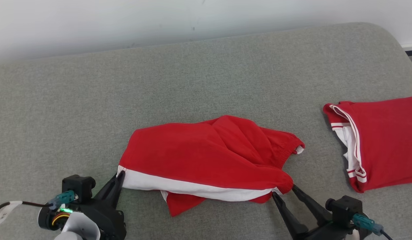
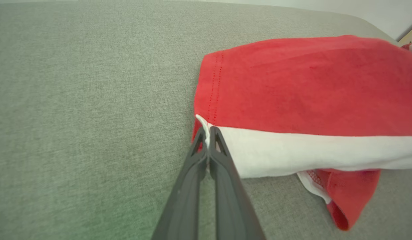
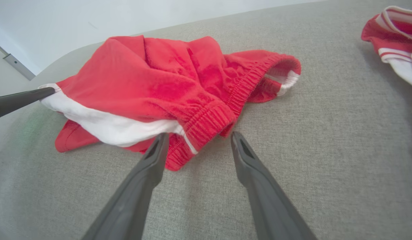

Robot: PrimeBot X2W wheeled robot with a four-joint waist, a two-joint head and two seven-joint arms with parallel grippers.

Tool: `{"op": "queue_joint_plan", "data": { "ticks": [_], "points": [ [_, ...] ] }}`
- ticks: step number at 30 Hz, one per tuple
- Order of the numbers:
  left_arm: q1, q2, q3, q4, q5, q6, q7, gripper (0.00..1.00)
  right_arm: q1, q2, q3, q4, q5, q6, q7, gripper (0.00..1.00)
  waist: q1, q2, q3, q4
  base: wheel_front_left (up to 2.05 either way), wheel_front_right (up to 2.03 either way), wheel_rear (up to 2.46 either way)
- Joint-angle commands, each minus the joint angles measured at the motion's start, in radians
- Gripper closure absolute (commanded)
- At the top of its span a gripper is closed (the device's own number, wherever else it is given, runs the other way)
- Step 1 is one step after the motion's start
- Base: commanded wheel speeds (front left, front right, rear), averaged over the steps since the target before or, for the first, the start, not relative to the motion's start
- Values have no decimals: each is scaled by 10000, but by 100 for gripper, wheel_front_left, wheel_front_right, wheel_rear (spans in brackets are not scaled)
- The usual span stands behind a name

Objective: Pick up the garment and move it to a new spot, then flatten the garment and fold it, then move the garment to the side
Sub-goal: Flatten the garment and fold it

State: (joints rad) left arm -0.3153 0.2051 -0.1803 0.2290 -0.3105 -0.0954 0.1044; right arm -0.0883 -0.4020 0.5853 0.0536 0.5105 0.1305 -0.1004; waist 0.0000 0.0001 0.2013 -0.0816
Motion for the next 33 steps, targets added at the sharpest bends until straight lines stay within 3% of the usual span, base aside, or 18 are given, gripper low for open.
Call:
{"op": "queue_joint_plan", "data": {
  "ticks": [1, 2, 8, 14, 23, 33],
  "points": [
    [-68, 21, -14, -10, -25, 25, -82, 100, -275, -111, 269, 237, 182, 3, -164, 78, 0, -1, 23, 42, 0, 0, 0],
    [-81, -1, 10, -35, -56, 51, -151, 100, -383, -156, 376, 324, 237, 3, -257, 100, 0, -1, 28, 51, 0, 0, 0],
    [-37, -63, 170, -293, -177, 198, -446, 100, -667, -514, 924, 338, 778, 3, -522, 100, 0, -1, 31, 44, 0, 0, 0],
    [33, -158, 452, -1307, -491, 372, -769, 100, -819, -1066, 1080, -836, 1958, 3, -564, 100, 0, -1, -60, 25, 0, 0, 0],
    [-315, -396, 743, -3535, -596, 811, -994, 100, -1798, -1962, -20, -2873, 3227, 3, -486, 100, 0, -1, -329, 86, 0, 0, 0],
    [-1738, -518, 614, -6114, 323, 1418, -1206, 100, -3684, -2201, -894, -3915, 3471, 3, -450, 100, 0, -1, -636, 321, 0, 0, 0]
  ]
}}
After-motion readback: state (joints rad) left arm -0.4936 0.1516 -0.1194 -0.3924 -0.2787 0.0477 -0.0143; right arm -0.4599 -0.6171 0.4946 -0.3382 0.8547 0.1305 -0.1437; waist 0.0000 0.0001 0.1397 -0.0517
